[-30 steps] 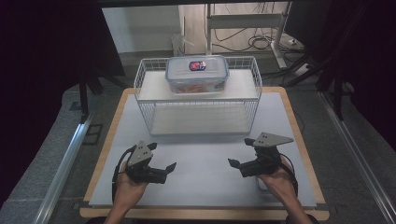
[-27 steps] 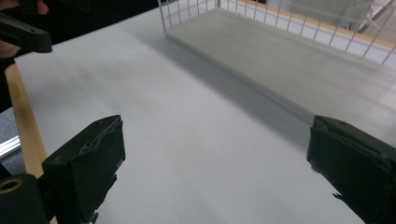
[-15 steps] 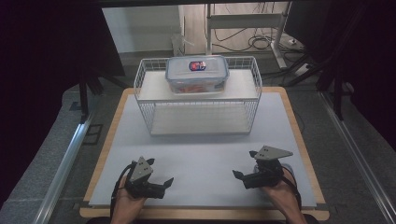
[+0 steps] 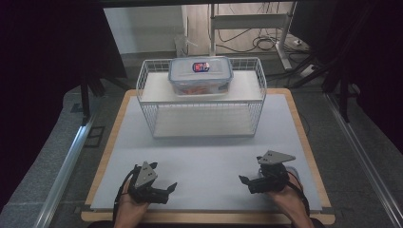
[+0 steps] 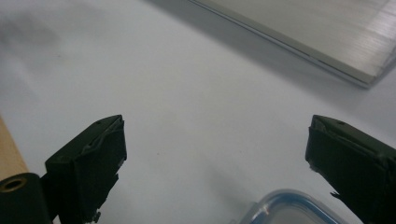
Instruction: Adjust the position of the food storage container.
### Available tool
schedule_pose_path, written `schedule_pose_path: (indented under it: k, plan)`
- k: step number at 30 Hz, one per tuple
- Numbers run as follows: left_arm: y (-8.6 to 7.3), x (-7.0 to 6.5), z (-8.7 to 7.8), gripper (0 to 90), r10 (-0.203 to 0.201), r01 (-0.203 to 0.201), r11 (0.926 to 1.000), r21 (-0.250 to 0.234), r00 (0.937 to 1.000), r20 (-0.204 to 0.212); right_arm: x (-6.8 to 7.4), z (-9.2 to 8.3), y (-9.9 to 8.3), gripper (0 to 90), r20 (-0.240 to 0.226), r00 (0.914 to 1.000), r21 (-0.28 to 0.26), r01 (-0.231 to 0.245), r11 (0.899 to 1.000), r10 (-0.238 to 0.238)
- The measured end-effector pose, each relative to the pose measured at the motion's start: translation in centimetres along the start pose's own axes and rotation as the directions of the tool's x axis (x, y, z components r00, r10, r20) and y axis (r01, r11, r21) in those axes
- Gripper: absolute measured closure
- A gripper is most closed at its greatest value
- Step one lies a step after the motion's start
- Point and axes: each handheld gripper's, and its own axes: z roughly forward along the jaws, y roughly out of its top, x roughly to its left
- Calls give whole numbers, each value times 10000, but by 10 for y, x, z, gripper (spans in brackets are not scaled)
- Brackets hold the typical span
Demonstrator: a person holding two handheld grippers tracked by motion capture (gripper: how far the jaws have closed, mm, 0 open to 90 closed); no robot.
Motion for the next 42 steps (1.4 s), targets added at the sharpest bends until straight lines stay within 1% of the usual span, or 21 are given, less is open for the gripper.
schedule_pose_path:
  k: [2,3,5,6,7,9,10,12,13,15,17,18,21,24,25,26,27,31,35,39,42]
  plan:
    - [0,1,0,33,-36,36,10000,8,10000,4,-1,0,0,47,51,10000,61,-71,10000,70]
    - [-1,2,0,33,-148,148,9999,-8,9999,27,-2,1,-1,20,8,9998,245,-183,9995,183]
    - [-1,3,-1,33,-240,240,9997,-43,9997,64,-4,1,-1,21,-135,9991,453,-384,9982,391]
    - [-2,4,-1,33,-279,279,9996,-40,9996,69,-4,0,-2,29,-165,9987,533,-482,9974,492]
    - [-2,4,-1,33,-298,298,9996,-21,9995,80,-4,-1,-3,71,-160,9981,632,-576,9963,587]
    - [-2,4,0,33,-328,328,9995,-17,9994,74,-7,-5,-5,203,-107,9975,641,-688,9956,697]
    - [-2,5,0,33,-334,334,9994,-14,9994,72,-8,-9,-6,323,-207,9966,618,-780,9950,794]
    - [-2,5,0,33,-318,318,9995,-3,9995,66,-11,-16,-8,508,-160,9953,551,-946,9940,956]
    - [-1,5,1,34,-329,330,9995,-6,9994,86,-13,-22,-9,644,-146,9951,615,-965,9934,976]
    - [-1,4,3,35,-336,335,9994,62,9993,161,-18,-31,-12,780,144,9944,658,-1052,9923,1045]
    - [0,2,4,35,-239,238,9997,116,9996,161,-23,-41,-17,873,481,9928,591,-1127,9919,1099]
    - [1,1,5,36,-197,196,9997,109,9997,161,-25,-45,-19,897,621,9914,589,-1191,9911,1155]
    - [3,-1,6,36,-128,126,9999,106,9998,161,-32,-64,-30,900,1308,9815,497,-1473,9878,1398]
    - [3,-1,6,37,-123,121,9998,127,9998,147,-38,-80,-39,900,1811,9702,420,-1713,9843,1611]
    - [3,0,6,37,-136,134,9998,123,9998,139,-40,-86,-43,900,2042,9641,378,-1811,9827,1698]
    - [3,0,6,37,-180,179,9998,100,9997,151,-41,-89,-46,900,2143,9609,374,-1875,9815,1754]
    - [3,0,6,38,-197,196,9998,85,9997,153,-43,-94,-50,900,2329,9544,361,-2004,9790,1868]
    - [3,0,5,39,-244,243,9997,57,9996,150,-49,-106,-63,900,2835,9351,363,-2321,9720,2127]
    - [4,0,5,46,-292,290,9995,119,9994,197,-51,-111,-74,900,3122,9191,490,-2683,9621,2404]
    - [4,0,5,47,-239,237,9996,137,9996,155,-52,-108,-85,900,3145,9131,752,-2967,9520,2597]
    - [3,0,5,47,-290,288,9994,168,9995,148,-53,-104,-90,900,2911,9154,808,-3131,9463,2780]
